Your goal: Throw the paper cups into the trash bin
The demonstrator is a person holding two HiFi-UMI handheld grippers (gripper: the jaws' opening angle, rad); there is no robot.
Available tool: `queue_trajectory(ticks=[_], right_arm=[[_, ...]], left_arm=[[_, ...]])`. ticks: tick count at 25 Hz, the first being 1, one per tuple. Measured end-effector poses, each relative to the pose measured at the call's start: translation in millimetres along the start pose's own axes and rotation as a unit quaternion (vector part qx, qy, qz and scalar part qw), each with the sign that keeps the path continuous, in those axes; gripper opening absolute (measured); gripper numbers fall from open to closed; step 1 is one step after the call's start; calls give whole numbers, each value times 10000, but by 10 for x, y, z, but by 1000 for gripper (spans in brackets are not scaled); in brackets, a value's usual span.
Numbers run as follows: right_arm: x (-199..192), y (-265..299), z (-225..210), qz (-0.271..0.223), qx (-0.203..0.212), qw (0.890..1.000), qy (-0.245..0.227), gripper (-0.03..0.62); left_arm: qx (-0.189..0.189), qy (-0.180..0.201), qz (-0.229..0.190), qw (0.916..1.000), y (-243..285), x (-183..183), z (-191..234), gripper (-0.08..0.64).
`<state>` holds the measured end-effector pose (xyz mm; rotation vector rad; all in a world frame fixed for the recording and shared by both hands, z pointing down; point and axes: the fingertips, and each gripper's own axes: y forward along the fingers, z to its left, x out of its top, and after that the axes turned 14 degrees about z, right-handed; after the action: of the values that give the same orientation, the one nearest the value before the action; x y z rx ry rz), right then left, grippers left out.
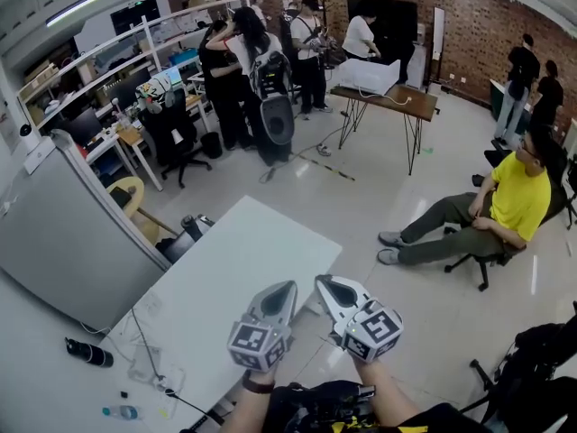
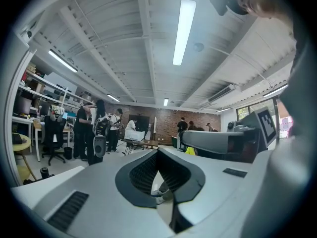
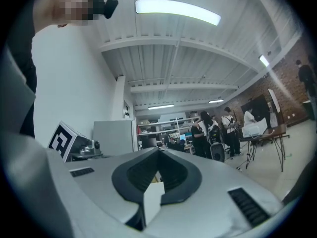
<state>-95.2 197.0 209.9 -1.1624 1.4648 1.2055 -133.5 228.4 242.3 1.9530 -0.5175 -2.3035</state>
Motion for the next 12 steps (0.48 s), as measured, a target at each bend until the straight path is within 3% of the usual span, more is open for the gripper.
queue_trajectory(ticks=[3,12], right_arm=[[-56,-15,-8,52,97,9997,233,3],[-66,9,-6,64,212,9992,341,2]], left_arm=[[-131,15,26,9999,30,-38,-42,1],[-258,29,18,9997,89,-56,-70,2]])
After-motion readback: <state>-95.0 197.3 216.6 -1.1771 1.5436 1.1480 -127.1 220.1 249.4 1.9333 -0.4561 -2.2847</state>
